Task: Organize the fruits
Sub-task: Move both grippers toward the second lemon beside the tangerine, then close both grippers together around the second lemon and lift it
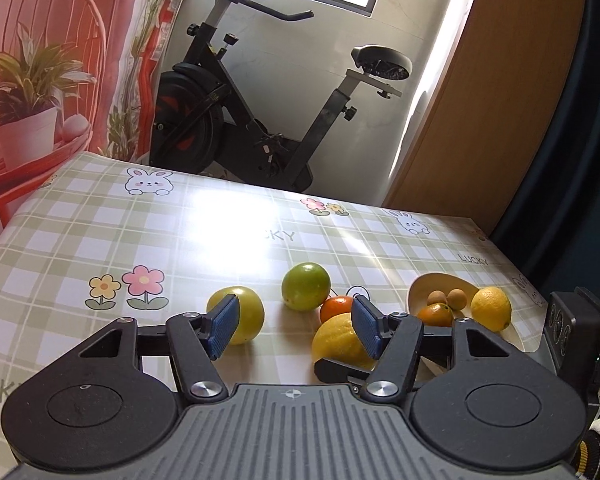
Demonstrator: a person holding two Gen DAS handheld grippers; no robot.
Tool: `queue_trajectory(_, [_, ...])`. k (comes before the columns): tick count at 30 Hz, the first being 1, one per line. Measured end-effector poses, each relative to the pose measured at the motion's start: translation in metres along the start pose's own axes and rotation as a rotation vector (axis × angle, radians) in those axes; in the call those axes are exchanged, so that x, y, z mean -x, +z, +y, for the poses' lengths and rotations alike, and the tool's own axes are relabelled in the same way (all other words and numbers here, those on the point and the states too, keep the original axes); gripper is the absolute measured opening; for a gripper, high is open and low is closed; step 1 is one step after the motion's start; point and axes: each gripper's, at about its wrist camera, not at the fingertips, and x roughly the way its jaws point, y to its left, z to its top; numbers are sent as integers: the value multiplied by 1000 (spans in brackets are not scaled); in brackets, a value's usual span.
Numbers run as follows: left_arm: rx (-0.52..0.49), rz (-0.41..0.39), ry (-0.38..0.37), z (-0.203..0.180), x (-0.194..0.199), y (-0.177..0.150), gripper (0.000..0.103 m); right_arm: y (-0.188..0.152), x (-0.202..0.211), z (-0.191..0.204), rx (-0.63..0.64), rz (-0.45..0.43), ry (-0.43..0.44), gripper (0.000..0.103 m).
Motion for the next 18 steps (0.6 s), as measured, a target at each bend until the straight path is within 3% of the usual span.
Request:
queue_trajectory(8, [-15,67,-53,-19,-37,-6,65,-3,-1,1,16,8,17,71])
queue_trajectory(18, [20,101,-49,-19,-51,-12,63,-3,1,-1,2,7,24,70])
